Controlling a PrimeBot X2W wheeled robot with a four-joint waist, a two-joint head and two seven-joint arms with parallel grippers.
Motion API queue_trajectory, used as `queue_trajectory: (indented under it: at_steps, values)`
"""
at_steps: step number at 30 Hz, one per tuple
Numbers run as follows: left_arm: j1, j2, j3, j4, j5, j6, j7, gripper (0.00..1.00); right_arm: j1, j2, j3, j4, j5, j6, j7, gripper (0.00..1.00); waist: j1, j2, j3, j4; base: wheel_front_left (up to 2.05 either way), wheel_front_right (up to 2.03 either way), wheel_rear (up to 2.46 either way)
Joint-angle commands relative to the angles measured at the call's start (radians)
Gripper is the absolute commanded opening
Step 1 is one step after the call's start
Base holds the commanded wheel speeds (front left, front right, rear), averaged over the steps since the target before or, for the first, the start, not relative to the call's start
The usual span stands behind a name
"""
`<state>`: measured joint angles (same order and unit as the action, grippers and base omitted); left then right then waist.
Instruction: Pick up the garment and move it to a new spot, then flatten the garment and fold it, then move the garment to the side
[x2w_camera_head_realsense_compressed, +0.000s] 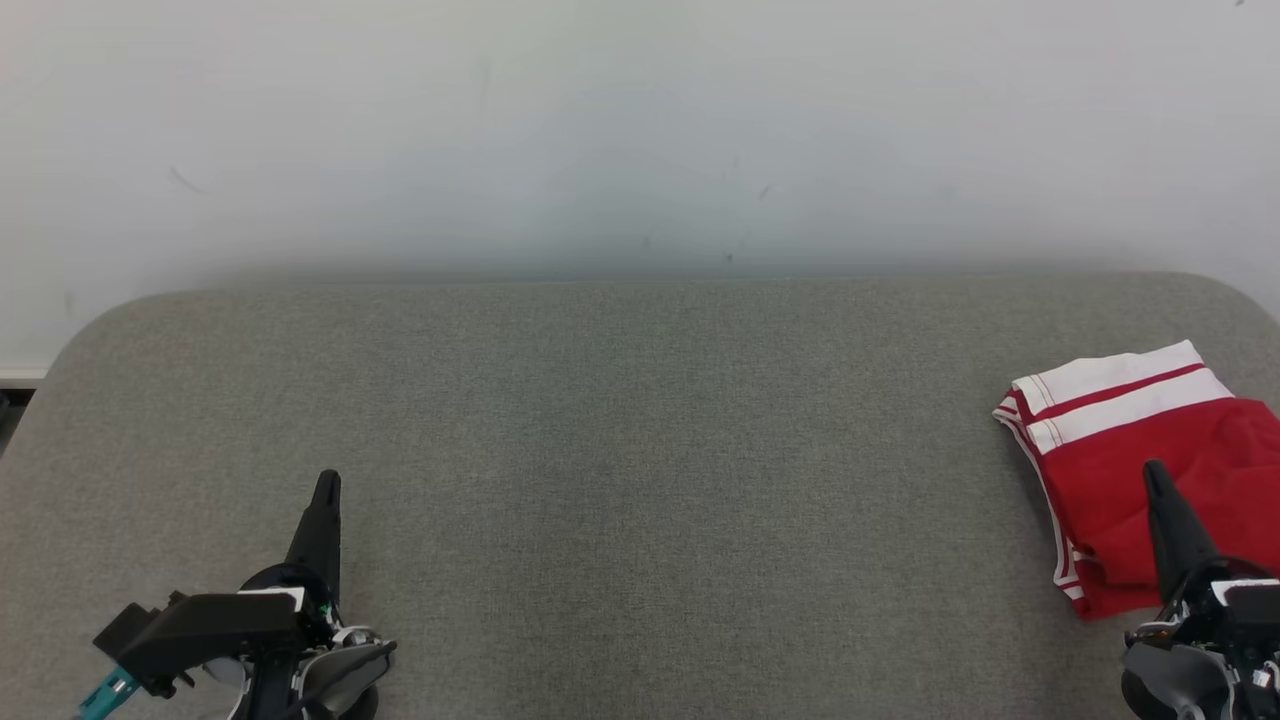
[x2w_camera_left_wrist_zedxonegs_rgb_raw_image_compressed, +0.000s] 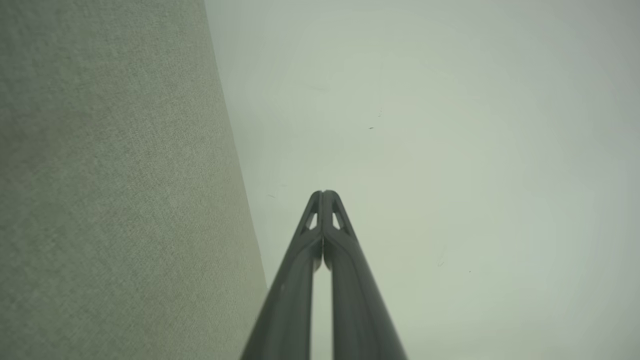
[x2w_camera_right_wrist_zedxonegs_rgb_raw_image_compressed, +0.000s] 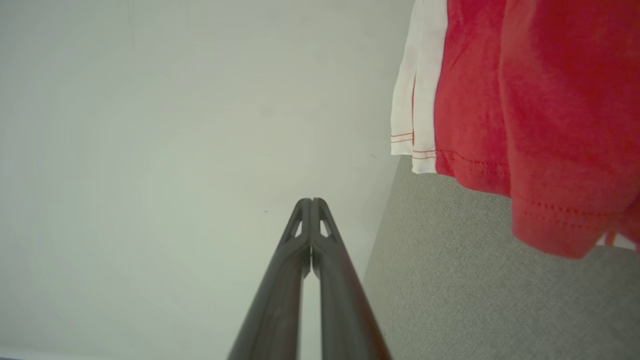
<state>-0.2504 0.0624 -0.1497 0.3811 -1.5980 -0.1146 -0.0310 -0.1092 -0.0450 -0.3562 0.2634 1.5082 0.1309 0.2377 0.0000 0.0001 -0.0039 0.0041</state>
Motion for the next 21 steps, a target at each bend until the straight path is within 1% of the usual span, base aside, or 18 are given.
queue_trajectory:
  at_steps: [1,10,21]
  values:
    - [-0.015,-0.001,0.006,0.006,-0.020,-0.007,0.004,0.00,-0.012,-0.009,-0.006,0.001,0.020,0.000,0.004,0.00,0.0000,-0.0001,0.001,-0.001,0.00,0.00,0.00]
    - [-0.033,-0.014,0.016,0.028,-0.072,-0.020,0.009,0.00,-0.027,-0.009,-0.017,0.010,0.076,0.000,0.018,0.00,0.0000,-0.0001,0.008,-0.009,0.00,0.00,0.00]
    - [-0.032,-0.013,0.015,0.026,-0.069,-0.019,0.008,0.00,-0.024,-0.009,-0.016,0.009,0.071,0.000,0.016,0.00,0.0000,-0.0001,0.008,-0.009,0.00,0.00,0.00]
